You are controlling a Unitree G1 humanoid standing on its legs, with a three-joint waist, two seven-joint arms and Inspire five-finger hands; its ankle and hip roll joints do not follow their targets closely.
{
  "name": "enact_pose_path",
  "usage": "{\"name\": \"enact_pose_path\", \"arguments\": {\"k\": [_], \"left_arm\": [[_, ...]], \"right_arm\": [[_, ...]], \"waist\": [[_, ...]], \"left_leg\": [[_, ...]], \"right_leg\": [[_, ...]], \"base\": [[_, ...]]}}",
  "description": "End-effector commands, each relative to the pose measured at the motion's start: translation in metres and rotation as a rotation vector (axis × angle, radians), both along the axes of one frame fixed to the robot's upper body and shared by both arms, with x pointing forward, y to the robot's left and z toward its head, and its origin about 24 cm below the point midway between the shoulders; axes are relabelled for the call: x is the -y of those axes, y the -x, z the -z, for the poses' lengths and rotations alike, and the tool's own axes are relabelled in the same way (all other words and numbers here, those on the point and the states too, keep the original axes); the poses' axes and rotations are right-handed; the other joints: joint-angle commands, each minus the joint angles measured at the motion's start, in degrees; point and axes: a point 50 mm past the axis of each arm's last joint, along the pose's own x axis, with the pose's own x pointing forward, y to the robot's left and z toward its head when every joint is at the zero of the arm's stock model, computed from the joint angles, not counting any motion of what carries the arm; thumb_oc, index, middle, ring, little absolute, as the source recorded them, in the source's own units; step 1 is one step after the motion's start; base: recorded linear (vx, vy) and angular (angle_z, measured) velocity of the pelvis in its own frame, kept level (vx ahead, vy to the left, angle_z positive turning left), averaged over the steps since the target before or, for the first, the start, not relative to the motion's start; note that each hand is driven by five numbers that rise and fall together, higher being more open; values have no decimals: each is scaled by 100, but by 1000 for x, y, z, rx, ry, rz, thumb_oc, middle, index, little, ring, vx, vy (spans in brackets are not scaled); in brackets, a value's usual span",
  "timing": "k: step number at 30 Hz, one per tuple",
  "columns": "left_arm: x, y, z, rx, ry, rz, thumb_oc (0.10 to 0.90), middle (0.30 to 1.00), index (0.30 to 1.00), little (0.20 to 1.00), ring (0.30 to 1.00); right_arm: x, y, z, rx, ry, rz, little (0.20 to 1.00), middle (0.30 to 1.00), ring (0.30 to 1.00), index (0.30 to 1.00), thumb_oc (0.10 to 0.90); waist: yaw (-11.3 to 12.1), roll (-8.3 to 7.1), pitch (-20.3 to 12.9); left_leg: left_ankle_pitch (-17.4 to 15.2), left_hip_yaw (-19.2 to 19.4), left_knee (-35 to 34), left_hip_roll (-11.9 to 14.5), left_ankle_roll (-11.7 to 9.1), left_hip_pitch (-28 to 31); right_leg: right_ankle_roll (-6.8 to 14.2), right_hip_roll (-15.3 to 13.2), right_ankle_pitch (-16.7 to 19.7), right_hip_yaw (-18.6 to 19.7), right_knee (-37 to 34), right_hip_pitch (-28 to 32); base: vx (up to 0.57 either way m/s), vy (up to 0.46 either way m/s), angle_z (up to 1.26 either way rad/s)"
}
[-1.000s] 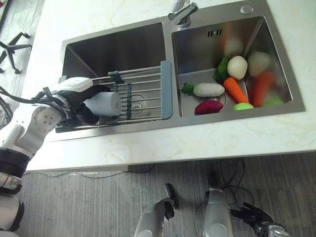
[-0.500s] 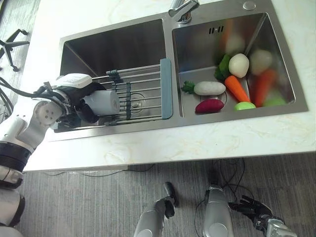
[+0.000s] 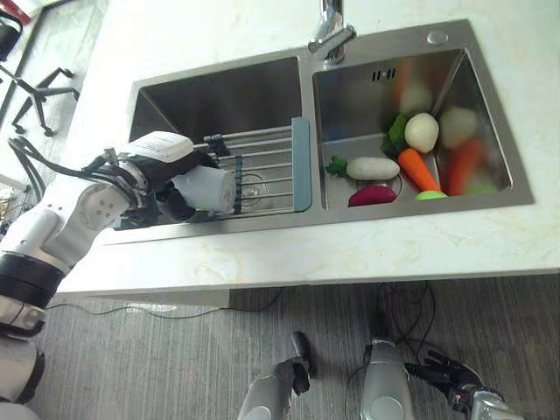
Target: Place the dishes in the dishwasher.
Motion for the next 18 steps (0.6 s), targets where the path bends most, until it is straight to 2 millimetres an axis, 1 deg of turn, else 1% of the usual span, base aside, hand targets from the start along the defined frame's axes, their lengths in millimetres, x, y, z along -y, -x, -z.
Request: {"name": "enact_pose_path", "arguments": {"k": [1,2,4,6,8,11,12,15,18], "left_arm": [[-25,15,-71,351,110,-57,400,300,300,300,300],[-24,16,-72,363,117,-51,400,300,300,300,300],[-23,19,-77,401,155,-31,400,300,300,300,300],[-22,24,-82,452,226,-11,400,300,300,300,300],[-24,29,-86,497,295,3,400,300,300,300,300],[-26,33,-87,532,309,4,400,300,300,300,300],[-27,39,-90,588,320,17,400,300,300,300,300],[-28,46,-95,658,339,36,400,300,300,300,300],[-28,60,-108,781,419,60,400,300,300,300,300]], "right_arm": [[4,37,10,-69,-4,62,900,900,900,900,800],[4,39,10,-70,-4,65,900,900,900,900,800],[3,42,12,-84,-6,78,900,900,900,900,800],[3,48,14,-102,-12,96,900,900,900,900,800],[3,51,15,-115,-15,103,900,900,900,900,800],[2,54,16,-126,-17,104,900,900,900,900,800],[0,58,18,-145,-25,100,900,900,900,900,800],[-3,63,21,-161,-37,92,900,900,900,900,800],[-9,69,24,-185,-45,50,900,900,900,900,800]], "waist": [[-6,-23,-562],[2,-18,-592],[55,-3,-759],[110,15,-939],[151,19,-1051],[169,17,-1121],[209,5,-1222],[263,-13,-1315],[394,-52,-1404]], "left_leg": [[-1046,-147,474,-6,-266,-42],[-1049,-148,474,2,-271,-14],[-1059,-158,474,35,-295,111],[-1081,-192,474,53,-316,251],[-1107,-219,474,65,-323,352],[-1135,-245,474,70,-327,434],[-1174,-316,474,81,-329,533],[-1215,-404,474,89,-330,615],[-1245,-562,474,96,-332,679]], "right_leg": [[448,-71,-1416,-247,148,682],[443,-70,-1432,-265,148,718],[409,-52,-1513,-324,148,880],[374,-22,-1598,-360,148,1047],[354,3,-1652,-377,148,1168],[341,29,-1696,-381,148,1267],[322,79,-1749,-372,148,1382],[304,126,-1797,-386,148,1481],[265,201,-1858,-418,148,1577]], "base": [[26,-62,13],[39,-71,12],[65,-69,10],[83,-64,2],[63,-55,-1],[44,-52,9],[37,-89,10],[18,-99,-3],[-22,-127,15]]}}
